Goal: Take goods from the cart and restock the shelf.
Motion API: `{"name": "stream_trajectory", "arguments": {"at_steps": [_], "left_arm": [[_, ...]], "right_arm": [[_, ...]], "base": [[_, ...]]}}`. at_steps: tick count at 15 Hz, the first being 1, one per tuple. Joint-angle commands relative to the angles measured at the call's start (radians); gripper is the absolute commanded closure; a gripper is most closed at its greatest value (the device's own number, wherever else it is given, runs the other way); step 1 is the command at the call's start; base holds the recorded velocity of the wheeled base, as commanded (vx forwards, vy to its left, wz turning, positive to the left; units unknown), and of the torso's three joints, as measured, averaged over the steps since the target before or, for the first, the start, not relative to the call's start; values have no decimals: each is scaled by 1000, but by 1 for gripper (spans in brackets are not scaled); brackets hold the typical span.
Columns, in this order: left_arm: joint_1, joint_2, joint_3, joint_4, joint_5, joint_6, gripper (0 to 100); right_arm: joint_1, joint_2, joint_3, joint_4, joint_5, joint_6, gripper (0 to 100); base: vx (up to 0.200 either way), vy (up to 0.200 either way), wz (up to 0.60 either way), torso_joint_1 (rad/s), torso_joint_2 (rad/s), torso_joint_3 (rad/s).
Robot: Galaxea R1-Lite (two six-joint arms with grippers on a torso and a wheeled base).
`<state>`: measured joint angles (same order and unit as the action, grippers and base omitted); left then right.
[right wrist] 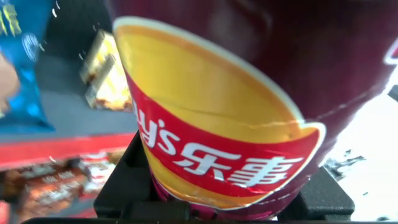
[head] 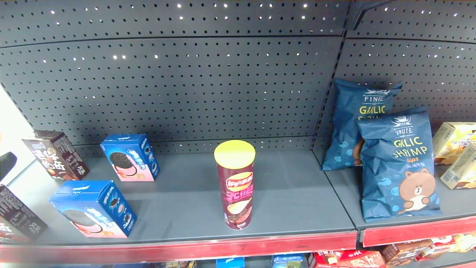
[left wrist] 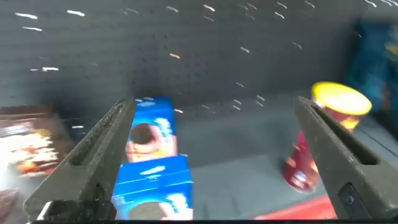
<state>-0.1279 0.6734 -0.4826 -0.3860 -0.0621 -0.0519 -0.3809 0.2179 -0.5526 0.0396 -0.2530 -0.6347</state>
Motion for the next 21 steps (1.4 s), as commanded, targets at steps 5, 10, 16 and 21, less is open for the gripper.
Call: {"name": "stream_trajectory", "arguments": {"at_steps": [5, 10, 16, 21], "left_arm": [[1, -78, -56, 85, 54, -2, 0], [2, -61, -47, 121, 148, 32, 0], [2, -67, -42, 121, 226, 138, 0], [2, -72, -21, 121, 249, 139, 0]], "right_arm": [[129, 218, -69, 0, 8, 185, 100], [494, 368, -46, -3, 8, 346, 100], [818, 607, -139, -35, 8, 500, 100], [859, 787, -164, -139, 90, 535, 100]], "base": [[0, 0, 0, 0, 0, 0], [0, 0, 0, 0, 0, 0], [0, 0, 0, 0, 0, 0], [0, 0, 0, 0, 0, 0]]}}
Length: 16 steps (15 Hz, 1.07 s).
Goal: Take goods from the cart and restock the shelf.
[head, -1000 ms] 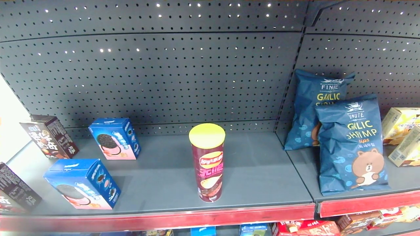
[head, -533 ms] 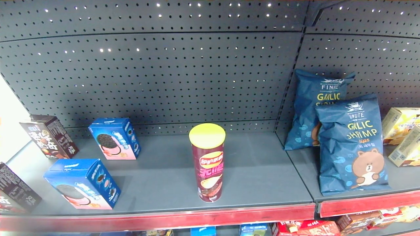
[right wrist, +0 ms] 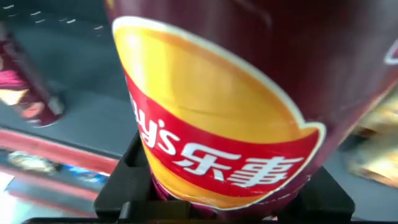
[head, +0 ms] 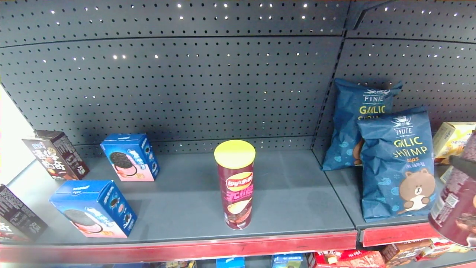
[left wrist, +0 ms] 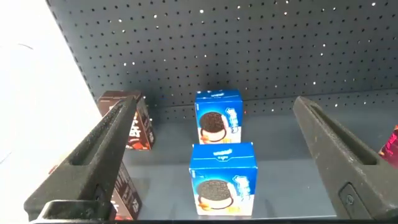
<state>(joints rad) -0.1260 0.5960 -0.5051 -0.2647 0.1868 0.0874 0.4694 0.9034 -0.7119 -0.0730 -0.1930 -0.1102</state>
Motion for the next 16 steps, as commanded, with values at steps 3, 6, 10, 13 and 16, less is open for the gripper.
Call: {"name": "stream_trajectory", "arguments": {"at_steps": [3, 6, 10, 13, 16], "left_arm": [[0, 7, 5, -1, 0, -2, 0], [-1, 11, 8, -1, -1, 0, 0], [-1, 19, -7, -2, -3, 3, 0], [0, 22, -15, -2, -1, 3, 0], [0, 28, 8, -2, 0, 3, 0]], "right_arm": [[11, 239, -52, -80, 83, 9, 100], [15, 388, -116, -113, 109, 11, 100], [61, 545, -166, -264, 199, 7, 100], [68, 747, -208, -461, 231, -8, 100], [43, 931, -274, -625, 239, -72, 100]], "base": [[0, 0, 0, 0, 0, 0], [0, 0, 0, 0, 0, 0], [0, 0, 0, 0, 0, 0], [0, 0, 0, 0, 0, 0], [0, 0, 0, 0, 0, 0]]}}
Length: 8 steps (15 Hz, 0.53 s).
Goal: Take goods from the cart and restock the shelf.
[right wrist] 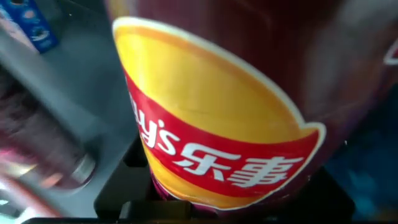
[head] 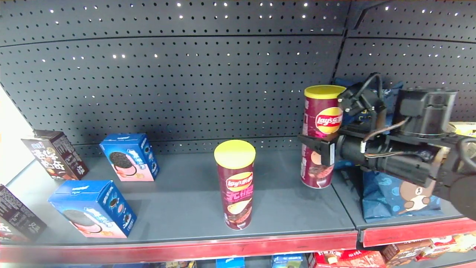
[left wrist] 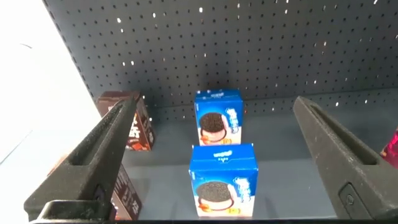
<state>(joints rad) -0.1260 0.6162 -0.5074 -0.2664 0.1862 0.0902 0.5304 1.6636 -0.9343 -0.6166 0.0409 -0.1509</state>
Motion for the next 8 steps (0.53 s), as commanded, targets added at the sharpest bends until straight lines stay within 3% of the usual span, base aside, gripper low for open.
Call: {"name": "stream_trajectory", "arguments": {"at_steps": [1, 8], "left_arm": [[0, 8, 15, -1, 1, 0, 0], [2, 20, 27, -1, 19, 0, 0]], "right_arm": [[-27, 214, -84, -111, 13, -38, 100], [52, 386, -356, -112, 19, -32, 100]], "base": [[0, 0, 0, 0, 0, 0], [0, 0, 0, 0, 0, 0]]}}
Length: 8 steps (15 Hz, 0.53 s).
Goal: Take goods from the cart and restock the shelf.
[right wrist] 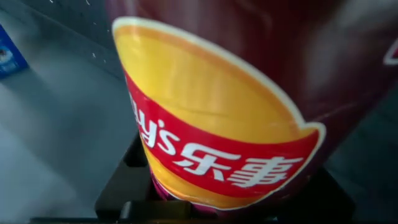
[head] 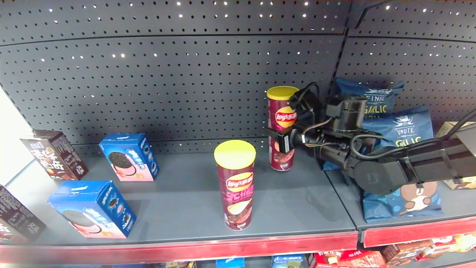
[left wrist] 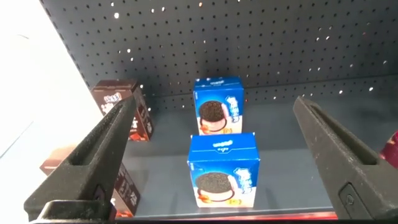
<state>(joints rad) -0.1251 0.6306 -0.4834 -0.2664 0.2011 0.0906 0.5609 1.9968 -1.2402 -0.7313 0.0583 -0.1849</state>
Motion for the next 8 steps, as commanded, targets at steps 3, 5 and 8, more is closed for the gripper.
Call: {"name": "stream_trajectory", "arguments": {"at_steps": [3, 5, 8], "left_arm": [[-1, 3, 5, -1, 14, 0, 0], [-1, 1, 5, -1, 14, 0, 0], [1, 3, 3, -2, 14, 0, 0]], "right_arm": [[50, 69, -84, 6, 9, 2, 100], [73, 91, -91, 1, 15, 5, 100], [108, 103, -114, 0, 15, 45, 100]], "base": [[0, 0, 0, 0, 0, 0], [0, 0, 0, 0, 0, 0], [0, 0, 0, 0, 0, 0]]}}
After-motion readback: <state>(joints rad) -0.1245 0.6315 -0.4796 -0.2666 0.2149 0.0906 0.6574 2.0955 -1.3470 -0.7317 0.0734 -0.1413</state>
